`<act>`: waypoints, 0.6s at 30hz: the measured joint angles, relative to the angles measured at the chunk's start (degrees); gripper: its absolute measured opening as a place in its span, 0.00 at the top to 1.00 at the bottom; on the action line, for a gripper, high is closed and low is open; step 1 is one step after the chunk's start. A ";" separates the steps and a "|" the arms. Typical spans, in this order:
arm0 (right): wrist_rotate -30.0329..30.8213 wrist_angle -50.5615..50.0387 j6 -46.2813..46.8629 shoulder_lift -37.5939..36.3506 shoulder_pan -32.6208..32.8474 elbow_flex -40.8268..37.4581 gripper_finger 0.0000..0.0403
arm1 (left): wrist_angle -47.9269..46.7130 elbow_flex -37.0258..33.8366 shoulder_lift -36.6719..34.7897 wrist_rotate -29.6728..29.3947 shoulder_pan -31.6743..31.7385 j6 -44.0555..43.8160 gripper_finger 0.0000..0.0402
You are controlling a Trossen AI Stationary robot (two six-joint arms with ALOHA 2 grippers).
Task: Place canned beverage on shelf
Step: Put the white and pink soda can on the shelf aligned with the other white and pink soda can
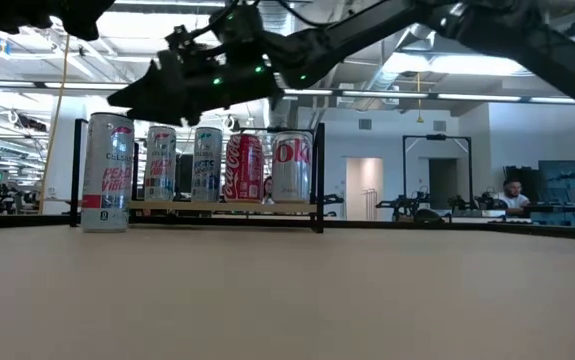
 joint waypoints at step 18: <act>-0.41 -0.10 -1.58 3.93 -1.75 5.04 0.05 | -0.27 -1.42 0.01 -6.38 0.00 7.37 0.28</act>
